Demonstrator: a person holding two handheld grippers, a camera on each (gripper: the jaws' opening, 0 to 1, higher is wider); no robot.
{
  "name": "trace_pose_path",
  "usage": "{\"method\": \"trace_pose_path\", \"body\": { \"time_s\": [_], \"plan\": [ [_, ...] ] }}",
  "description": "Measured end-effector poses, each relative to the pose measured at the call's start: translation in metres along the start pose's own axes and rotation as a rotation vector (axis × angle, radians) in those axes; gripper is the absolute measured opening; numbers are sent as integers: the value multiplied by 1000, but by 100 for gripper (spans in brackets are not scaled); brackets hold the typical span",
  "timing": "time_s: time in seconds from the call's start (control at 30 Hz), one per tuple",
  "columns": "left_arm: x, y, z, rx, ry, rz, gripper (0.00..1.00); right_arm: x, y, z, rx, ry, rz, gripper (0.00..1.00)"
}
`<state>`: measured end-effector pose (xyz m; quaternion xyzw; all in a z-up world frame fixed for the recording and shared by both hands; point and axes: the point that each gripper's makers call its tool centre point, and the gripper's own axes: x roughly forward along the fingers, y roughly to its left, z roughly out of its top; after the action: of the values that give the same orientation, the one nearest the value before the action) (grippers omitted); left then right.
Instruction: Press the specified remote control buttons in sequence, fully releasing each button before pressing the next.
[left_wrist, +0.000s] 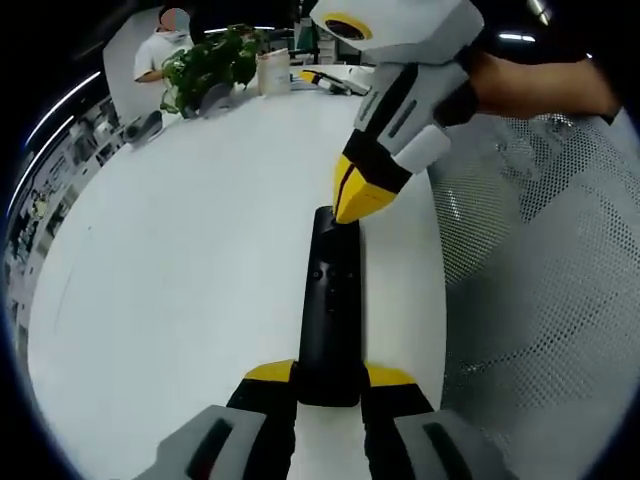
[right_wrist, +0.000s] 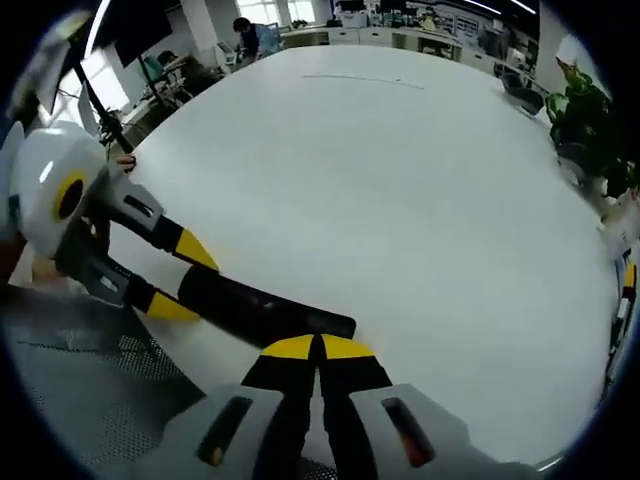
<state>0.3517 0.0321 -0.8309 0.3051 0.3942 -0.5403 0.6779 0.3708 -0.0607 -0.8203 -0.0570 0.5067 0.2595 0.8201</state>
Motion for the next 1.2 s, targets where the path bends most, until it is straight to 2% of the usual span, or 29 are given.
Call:
{"method": "trace_pose_path", "body": {
  "time_s": [0.3,0.63,0.97,1.2],
  "plan": [
    [0,0,0,-1,0,0,24,1,0,0,1,-4,0,0],
    [0,0,0,-2,1,-1,24,3,1,4,-60,-12,-33,0],
    [0,1,0,-7,-5,2,24,3,0,4,-55,-22,-31,0],
    [0,0,0,-5,-10,3,24,2,-1,5,-1,-24,-8,0]
  ]
}}
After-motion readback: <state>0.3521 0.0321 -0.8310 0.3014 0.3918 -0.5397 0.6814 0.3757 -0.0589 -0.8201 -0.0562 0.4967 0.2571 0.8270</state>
